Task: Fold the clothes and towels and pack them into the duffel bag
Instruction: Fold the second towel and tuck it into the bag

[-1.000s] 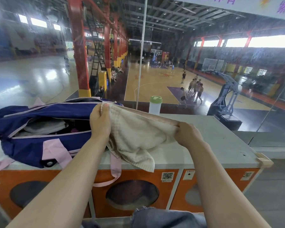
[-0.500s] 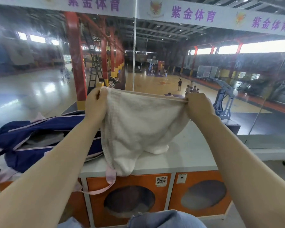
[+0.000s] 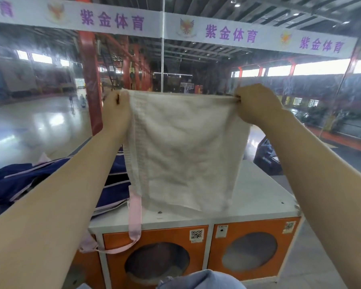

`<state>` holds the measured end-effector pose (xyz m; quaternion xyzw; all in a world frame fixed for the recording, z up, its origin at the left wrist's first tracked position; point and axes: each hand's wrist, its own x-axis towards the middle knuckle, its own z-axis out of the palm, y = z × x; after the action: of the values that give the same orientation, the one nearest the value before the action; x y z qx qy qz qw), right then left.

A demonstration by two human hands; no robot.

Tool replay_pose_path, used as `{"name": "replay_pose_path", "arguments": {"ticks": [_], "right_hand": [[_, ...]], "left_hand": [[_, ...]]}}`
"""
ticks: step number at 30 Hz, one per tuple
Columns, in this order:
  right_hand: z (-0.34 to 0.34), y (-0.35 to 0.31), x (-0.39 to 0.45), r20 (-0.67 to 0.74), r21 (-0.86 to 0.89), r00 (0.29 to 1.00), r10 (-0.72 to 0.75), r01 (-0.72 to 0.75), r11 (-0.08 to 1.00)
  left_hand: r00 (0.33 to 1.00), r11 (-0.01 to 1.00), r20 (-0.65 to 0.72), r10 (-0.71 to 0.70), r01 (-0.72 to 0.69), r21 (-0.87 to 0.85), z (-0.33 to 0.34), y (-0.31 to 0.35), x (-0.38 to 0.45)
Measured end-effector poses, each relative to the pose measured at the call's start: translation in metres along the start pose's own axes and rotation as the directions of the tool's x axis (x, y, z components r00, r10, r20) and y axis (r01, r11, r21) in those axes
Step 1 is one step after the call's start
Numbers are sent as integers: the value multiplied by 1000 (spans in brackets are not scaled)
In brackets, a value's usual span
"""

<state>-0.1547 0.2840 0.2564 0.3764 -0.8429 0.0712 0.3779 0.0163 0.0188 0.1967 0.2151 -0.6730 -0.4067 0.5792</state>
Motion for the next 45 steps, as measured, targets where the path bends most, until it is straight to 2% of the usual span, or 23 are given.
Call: {"name": "replay_pose_path", "arguments": {"ticks": [2,6,9,14,18,22,26,32,37,39,41,43,45], "right_hand": [[0,6,-3,155,-26,988,22,-18,1000],[4,12,-3,169,-47,985,45,-38,998],[14,13,0,254,-82,965,67,-48,995],[73,15,-4,312,-143,950,-26,74,987],[122,17,-1,334,-75,942,-37,65,995],[158,16,5,268,-73,963,-39,61,995],[169,20,18,134,-132,990,-50,68,989],[131,25,28,23,-93,1000,5,-2,996],[90,30,4,-38,-85,999,-8,5,996],[82,31,-15,55,-78,998,-17,22,997],[79,32,-36,258,-69,965,-36,56,996],[79,32,-55,492,-59,868,-70,114,992],[74,31,-73,672,5,733,-106,138,990]], "left_hand": [[995,998,99,-25,19,60,3,-12,1],[994,994,111,-23,11,113,16,-23,2],[981,985,166,-104,79,151,29,-34,7],[936,936,248,-250,168,311,46,-78,16],[926,912,233,-298,203,357,59,-106,20],[925,910,220,-309,221,351,69,-135,26],[972,934,157,-176,114,338,75,-135,32],[999,958,46,-9,-5,288,78,-102,29],[999,989,47,27,-34,141,51,-77,10],[990,983,122,67,-87,163,37,-76,-11],[968,955,238,84,-146,257,24,-82,-37],[941,941,335,53,-160,299,13,-89,-64],[909,948,417,17,-147,282,1,-94,-90]]}}
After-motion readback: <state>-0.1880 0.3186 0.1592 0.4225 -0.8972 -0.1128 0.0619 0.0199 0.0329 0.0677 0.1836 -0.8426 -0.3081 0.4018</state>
